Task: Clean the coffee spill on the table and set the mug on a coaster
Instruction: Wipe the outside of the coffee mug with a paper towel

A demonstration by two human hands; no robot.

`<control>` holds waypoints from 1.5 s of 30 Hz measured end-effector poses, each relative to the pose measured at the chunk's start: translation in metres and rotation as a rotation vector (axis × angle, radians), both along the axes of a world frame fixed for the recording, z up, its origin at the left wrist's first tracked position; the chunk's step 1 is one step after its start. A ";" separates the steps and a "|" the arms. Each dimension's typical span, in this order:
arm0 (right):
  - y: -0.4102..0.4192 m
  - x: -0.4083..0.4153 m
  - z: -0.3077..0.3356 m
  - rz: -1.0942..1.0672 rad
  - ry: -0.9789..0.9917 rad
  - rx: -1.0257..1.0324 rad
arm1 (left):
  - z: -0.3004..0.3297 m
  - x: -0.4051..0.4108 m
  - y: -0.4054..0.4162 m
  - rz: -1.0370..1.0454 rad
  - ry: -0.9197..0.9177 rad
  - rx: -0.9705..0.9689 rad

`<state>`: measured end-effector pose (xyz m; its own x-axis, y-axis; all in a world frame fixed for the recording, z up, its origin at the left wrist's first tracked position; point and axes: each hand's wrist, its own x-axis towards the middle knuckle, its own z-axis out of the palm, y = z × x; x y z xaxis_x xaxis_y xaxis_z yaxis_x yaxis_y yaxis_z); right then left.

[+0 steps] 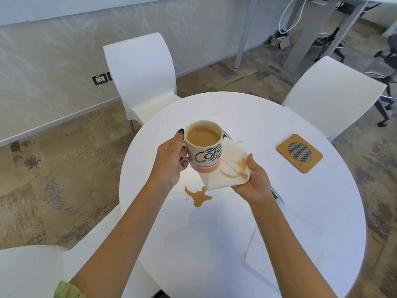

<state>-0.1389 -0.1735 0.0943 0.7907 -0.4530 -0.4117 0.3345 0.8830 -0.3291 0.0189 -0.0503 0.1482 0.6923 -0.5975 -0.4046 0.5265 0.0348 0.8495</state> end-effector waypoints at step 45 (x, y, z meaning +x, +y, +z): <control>0.026 0.029 -0.013 0.034 0.214 -0.058 | 0.007 -0.008 -0.004 -0.125 -0.082 0.012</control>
